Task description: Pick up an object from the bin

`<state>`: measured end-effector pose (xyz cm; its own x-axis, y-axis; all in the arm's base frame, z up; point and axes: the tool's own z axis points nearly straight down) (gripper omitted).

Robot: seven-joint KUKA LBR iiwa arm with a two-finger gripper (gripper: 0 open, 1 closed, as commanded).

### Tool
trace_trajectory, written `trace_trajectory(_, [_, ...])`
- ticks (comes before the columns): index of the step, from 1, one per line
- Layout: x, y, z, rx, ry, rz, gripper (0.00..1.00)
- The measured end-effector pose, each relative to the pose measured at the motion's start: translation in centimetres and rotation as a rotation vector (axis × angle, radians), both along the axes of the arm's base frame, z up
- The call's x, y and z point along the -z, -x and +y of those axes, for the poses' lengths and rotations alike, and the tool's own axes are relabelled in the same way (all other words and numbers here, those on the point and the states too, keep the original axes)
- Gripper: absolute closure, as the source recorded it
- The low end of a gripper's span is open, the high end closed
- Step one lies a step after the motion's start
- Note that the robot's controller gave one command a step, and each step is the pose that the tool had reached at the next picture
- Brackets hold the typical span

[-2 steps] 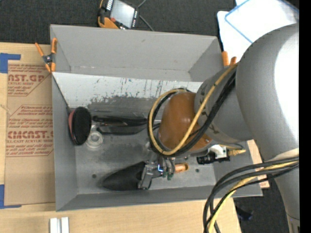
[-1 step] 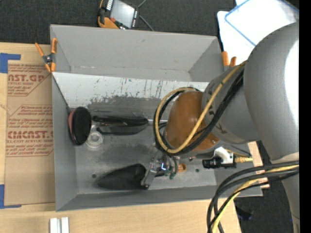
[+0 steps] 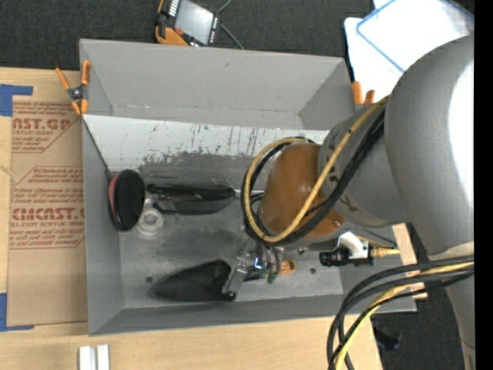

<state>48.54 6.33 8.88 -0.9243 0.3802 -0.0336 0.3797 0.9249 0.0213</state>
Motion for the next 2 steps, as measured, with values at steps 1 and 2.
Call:
trace_trajectory(1, [1.9,-3.1,-6.9,0.071,-0.003,0.000,0.00])
trace_trajectory(2, [-0.8,0.4,0.5,-0.058,-0.005,0.004,0.00])
